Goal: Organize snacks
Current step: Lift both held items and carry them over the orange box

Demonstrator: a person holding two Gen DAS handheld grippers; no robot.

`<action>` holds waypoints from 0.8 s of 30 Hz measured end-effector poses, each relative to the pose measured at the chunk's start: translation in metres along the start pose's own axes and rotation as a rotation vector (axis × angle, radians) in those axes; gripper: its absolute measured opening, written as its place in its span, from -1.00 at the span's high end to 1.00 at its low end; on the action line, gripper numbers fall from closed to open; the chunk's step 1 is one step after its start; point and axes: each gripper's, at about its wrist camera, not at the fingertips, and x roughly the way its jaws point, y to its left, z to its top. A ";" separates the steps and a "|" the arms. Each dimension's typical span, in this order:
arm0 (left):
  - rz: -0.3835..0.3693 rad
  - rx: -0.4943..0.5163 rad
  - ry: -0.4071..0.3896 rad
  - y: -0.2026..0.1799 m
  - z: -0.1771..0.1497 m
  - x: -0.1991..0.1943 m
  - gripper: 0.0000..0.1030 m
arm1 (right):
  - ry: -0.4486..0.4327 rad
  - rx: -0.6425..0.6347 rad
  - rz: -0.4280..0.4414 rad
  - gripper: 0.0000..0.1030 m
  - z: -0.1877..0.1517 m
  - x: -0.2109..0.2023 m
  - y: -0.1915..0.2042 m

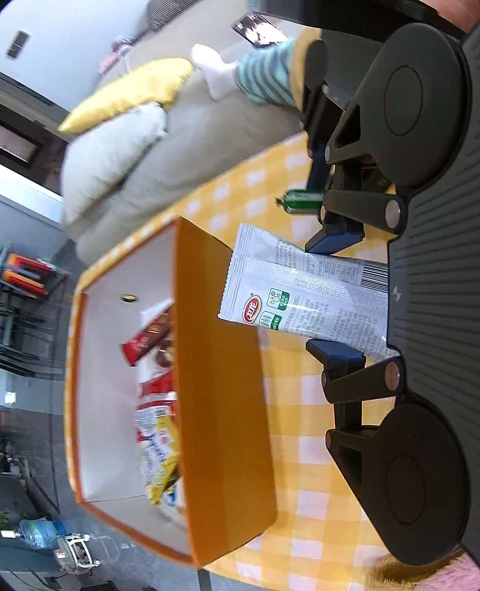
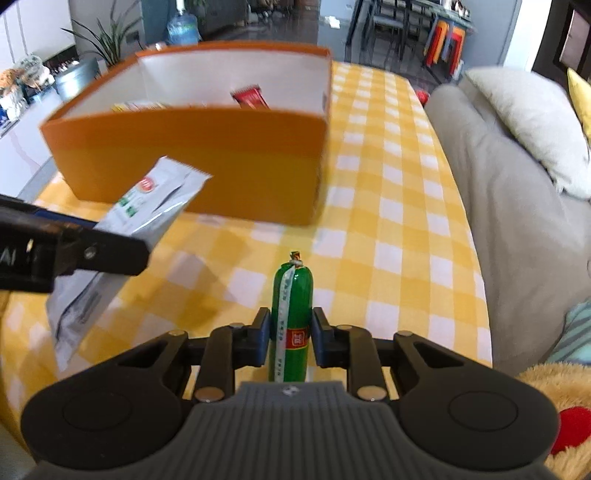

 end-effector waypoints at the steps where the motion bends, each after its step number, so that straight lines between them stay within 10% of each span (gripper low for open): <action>1: -0.005 -0.003 -0.015 0.000 0.001 -0.005 -0.10 | -0.013 -0.003 0.002 0.62 0.001 -0.005 0.002; 24: 0.061 0.006 -0.247 0.029 0.082 -0.077 -0.10 | -0.287 -0.057 0.058 0.62 0.086 -0.090 0.026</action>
